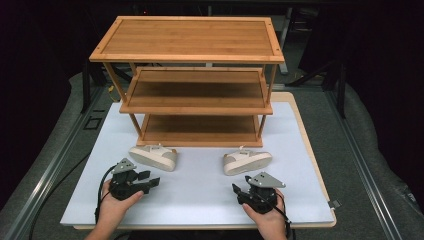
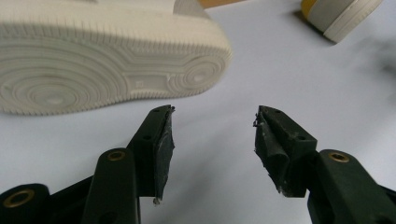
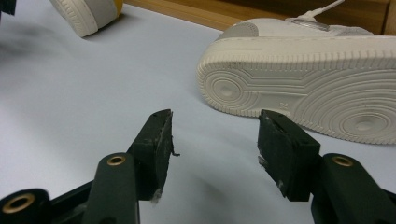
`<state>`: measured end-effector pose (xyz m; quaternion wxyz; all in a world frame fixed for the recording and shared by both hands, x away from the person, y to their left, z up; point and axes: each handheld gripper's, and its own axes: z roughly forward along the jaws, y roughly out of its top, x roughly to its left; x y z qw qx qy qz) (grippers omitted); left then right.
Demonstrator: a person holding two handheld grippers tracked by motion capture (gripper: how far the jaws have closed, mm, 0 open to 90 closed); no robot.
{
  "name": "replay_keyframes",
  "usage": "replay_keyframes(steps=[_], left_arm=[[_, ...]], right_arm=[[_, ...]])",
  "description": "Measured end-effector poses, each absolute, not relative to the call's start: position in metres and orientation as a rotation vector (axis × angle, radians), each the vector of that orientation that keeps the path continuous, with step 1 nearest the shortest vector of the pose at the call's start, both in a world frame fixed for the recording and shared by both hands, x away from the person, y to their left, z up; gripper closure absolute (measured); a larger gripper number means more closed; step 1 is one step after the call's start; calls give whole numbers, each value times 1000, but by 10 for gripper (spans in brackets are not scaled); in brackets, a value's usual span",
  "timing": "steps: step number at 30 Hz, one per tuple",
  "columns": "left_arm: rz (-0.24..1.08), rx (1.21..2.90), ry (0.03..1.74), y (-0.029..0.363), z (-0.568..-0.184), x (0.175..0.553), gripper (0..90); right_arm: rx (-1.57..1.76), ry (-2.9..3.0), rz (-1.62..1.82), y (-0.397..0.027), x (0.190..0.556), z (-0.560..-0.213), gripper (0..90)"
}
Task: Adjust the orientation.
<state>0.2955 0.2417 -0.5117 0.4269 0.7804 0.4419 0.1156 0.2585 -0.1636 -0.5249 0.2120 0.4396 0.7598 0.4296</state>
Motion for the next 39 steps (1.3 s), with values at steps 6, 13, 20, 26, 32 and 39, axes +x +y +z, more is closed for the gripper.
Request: replay_keyframes(steps=[6, 13, 20, 26, 32, 39], left_arm=[[327, 1937, 1082, 241, -496, 303, 484], [328, 1914, 1093, 241, -487, 314, 484], [333, 1910, 1113, 232, -484, 326, 465], [360, 1914, 1117, 222, -483, 333, 448], [367, 1924, 1122, 217, -485, 340, 449], [392, 1944, 1120, 215, -489, 341, 449]], right_arm=[[1247, 2106, 1185, -165, 259, -526, 444], [1260, 2097, 1187, -167, 259, -525, 443], [1250, 2102, 1182, -166, 259, -525, 440], [1256, 2102, 1179, -167, 259, -525, 440], [1256, 2103, 1186, -167, 259, -526, 440], [1259, 2108, 1183, -167, 259, -526, 440]])
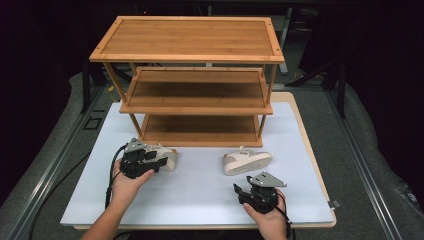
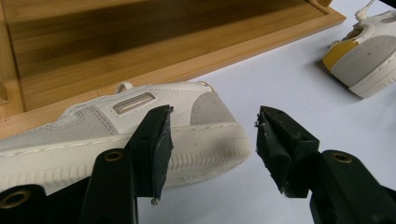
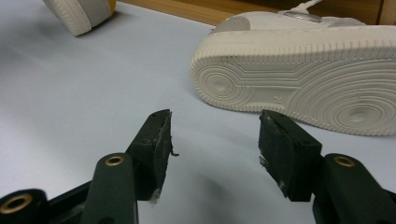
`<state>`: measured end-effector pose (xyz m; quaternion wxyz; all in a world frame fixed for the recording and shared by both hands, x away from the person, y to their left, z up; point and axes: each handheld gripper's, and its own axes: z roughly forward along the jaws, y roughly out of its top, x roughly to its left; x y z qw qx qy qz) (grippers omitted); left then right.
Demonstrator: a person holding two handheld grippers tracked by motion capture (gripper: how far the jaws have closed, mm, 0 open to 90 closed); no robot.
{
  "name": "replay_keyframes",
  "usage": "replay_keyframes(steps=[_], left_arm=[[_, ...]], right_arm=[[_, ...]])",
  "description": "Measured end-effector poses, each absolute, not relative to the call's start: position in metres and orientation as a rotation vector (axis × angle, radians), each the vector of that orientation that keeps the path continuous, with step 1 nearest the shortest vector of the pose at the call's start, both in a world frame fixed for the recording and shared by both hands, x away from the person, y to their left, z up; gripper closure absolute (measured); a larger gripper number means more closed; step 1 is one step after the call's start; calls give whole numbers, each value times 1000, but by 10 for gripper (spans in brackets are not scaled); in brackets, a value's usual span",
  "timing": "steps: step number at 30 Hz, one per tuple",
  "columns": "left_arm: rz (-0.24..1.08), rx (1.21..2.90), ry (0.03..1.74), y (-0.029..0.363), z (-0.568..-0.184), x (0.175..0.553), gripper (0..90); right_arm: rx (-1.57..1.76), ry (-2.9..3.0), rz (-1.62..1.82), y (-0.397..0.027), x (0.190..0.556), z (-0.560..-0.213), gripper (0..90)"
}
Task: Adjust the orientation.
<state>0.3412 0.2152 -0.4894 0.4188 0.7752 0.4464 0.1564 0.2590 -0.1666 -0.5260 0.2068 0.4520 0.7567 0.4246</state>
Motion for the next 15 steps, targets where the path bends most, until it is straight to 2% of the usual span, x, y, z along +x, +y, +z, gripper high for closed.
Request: replay_keyframes(steps=[15], left_arm=[[398, 1944, 1107, 221, -492, 322, 443]], right_arm=[[1258, 2107, 1188, -167, 259, -526, 438]])
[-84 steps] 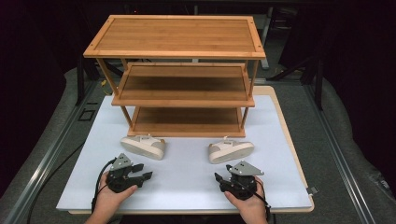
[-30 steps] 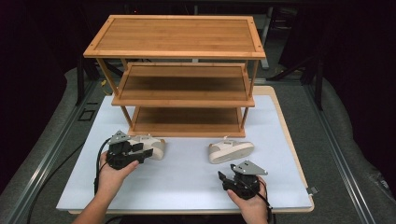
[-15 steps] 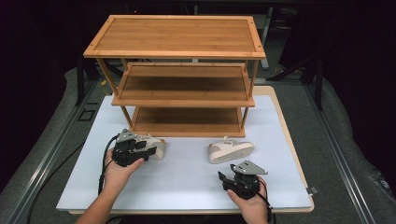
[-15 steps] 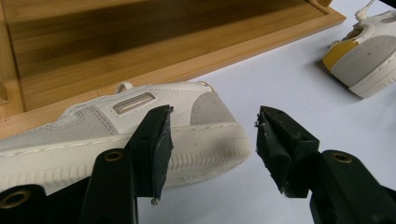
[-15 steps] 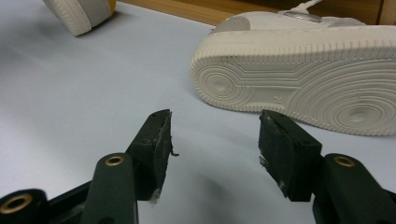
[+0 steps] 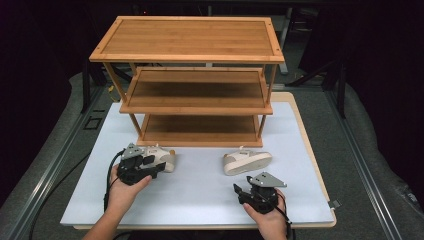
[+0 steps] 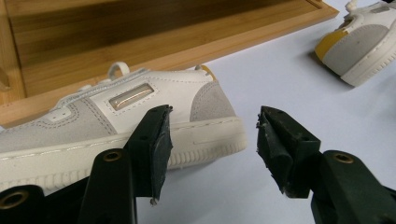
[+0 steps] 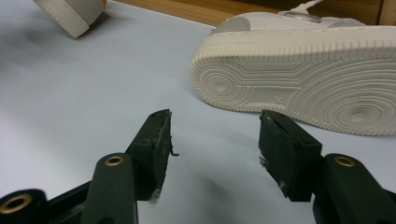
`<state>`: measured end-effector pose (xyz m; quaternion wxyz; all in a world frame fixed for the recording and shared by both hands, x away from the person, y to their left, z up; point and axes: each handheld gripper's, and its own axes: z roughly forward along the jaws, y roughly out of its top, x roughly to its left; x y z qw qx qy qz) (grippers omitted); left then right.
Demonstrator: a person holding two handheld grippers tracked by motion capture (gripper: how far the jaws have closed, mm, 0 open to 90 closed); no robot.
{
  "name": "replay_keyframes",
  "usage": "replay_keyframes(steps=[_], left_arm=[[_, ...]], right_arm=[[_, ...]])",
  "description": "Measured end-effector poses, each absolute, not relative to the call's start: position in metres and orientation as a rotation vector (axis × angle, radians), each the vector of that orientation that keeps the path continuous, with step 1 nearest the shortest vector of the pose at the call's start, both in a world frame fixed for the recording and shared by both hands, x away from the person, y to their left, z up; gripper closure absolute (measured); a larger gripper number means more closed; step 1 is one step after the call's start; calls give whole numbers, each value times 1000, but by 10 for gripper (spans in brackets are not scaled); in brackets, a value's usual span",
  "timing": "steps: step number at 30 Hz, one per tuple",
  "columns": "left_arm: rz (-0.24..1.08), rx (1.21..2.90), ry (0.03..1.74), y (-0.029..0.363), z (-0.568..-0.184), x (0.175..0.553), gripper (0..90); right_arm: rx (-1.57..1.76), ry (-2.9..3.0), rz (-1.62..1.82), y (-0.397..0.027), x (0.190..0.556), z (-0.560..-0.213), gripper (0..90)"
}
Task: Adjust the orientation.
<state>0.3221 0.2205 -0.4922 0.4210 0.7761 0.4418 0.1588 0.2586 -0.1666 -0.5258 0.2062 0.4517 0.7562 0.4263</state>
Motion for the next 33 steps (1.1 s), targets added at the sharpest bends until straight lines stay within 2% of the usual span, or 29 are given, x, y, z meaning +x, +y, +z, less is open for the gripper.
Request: replay_keyframes(steps=[19, 25, 33], left_arm=[[363, 1971, 1133, 233, -509, 285, 440], [286, 2004, 1173, 236, -524, 271, 440], [409, 1912, 1166, 233, -509, 264, 437]], right_arm=[[1258, 2098, 1194, -168, 258, -525, 437], [1254, 2101, 1196, -167, 258, -524, 437], [1248, 2100, 1198, -167, 257, -523, 437]])
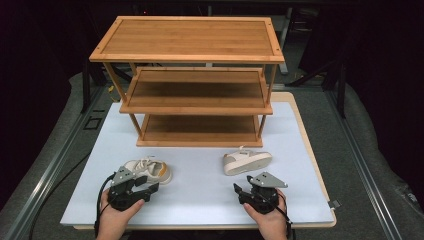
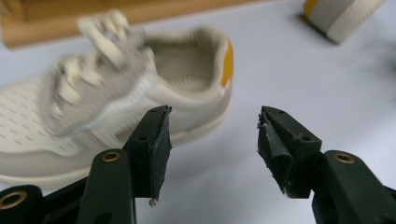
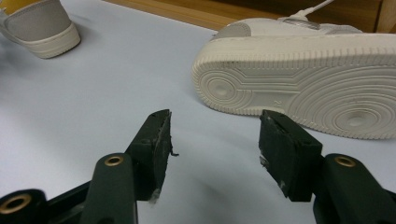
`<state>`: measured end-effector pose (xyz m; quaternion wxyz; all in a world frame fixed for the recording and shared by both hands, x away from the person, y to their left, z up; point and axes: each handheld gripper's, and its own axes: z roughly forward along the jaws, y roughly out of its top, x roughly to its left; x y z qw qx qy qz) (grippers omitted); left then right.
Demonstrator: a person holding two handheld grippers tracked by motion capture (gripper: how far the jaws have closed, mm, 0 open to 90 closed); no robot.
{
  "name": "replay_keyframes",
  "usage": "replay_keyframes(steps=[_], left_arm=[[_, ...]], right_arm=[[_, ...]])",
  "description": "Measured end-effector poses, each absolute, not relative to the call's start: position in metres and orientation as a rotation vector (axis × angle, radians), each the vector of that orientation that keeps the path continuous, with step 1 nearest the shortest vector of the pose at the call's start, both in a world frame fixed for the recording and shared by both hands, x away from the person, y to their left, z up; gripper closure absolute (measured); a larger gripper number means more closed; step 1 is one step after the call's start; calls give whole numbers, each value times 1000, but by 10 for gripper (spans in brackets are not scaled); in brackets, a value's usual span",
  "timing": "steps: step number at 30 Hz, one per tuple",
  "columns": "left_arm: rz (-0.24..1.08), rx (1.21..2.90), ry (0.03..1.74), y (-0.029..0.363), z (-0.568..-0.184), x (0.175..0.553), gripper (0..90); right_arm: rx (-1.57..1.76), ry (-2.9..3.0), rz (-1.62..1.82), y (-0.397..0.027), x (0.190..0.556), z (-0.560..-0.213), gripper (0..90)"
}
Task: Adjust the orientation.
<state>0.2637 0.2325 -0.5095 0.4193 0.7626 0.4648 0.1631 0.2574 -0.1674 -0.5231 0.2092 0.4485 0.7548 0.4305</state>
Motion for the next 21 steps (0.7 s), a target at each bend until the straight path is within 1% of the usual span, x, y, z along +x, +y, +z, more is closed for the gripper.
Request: replay_keyframes(steps=[1, 2, 4, 9, 11, 12, 15, 18, 19, 21], left_arm=[[441, 1893, 1168, 233, -507, 263, 431], [502, 1870, 1184, 234, -502, 264, 411], [524, 1855, 1204, 237, -500, 267, 389], [594, 1842, 1263, 242, -498, 282, 379], [605, 1844, 1274, 242, -499, 286, 352], [650, 1848, 1278, 240, -499, 292, 351], [669, 1843, 1301, 233, -501, 301, 315], [680, 1866, 1302, 229, -504, 305, 311], [706, 1877, 1296, 227, -505, 305, 311], [766, 1917, 1292, 226, -506, 303, 348]], right_arm=[[1254, 2097, 1201, -168, 257, -523, 437], [1252, 2095, 1208, -168, 258, -523, 437], [1251, 2094, 1215, -168, 257, -522, 437], [1246, 2101, 1210, -167, 257, -523, 437], [1246, 2102, 1208, -166, 257, -523, 437], [1247, 2105, 1203, -166, 258, -523, 437], [1251, 2101, 1200, -166, 258, -523, 437], [1254, 2102, 1202, -167, 258, -524, 437], [1255, 2102, 1204, -167, 258, -524, 436], [1253, 2100, 1208, -168, 258, -523, 436]])
